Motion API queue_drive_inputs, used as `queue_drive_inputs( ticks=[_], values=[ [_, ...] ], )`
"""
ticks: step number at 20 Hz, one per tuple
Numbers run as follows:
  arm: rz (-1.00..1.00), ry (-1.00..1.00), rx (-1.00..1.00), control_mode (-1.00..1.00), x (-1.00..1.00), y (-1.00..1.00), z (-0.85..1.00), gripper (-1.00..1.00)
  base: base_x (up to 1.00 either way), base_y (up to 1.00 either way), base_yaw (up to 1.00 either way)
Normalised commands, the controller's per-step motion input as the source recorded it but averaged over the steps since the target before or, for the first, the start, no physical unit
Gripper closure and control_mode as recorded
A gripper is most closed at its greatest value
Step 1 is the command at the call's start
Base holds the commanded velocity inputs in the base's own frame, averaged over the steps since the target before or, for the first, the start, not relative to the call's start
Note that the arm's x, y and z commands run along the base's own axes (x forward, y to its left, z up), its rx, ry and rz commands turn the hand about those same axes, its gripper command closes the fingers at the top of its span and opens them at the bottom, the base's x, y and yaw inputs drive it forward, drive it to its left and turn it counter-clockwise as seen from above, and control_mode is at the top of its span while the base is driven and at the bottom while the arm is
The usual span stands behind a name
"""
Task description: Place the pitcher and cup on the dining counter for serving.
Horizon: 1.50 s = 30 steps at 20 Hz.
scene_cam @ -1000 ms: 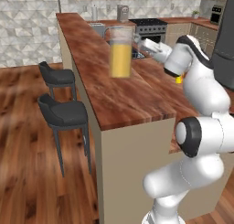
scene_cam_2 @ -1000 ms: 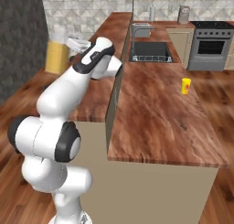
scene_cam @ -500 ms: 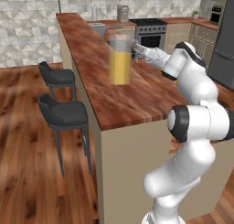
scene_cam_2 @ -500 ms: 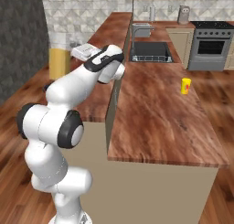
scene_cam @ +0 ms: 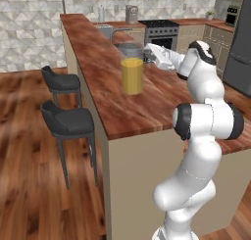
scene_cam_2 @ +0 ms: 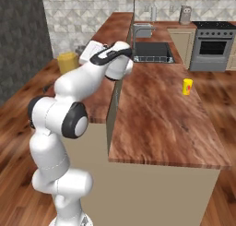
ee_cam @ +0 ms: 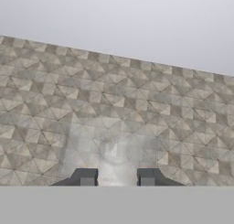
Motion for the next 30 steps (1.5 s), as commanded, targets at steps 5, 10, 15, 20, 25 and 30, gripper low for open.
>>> queue_drive_inputs(
  ticks=[5, 10, 15, 20, 25, 30],
  values=[
    [0.0, -0.15, 0.01, -1.0, 0.17, -0.01, -0.21, 1.0, 0.0, 0.0, 0.0],
    [0.0, -0.04, 0.12, -1.0, 0.13, 0.0, -0.27, 1.0, 0.0, 0.0, 0.0],
    [0.0, -0.01, 0.03, -1.0, 0.0, -0.05, -0.33, 1.0, 0.0, 0.0, 0.0],
    [0.0, 0.0, 0.0, -1.0, 0.0, -0.07, -0.24, 1.0, 0.0, 0.0, 0.0],
    [0.0, 0.0, 0.0, -1.0, 0.0, 0.0, -0.04, -1.0, 0.0, 0.0, 0.0],
    [0.0, 0.0, 0.0, -1.0, -0.01, 0.0, 0.0, -1.0, 0.0, 0.0, 0.0]
  ],
)
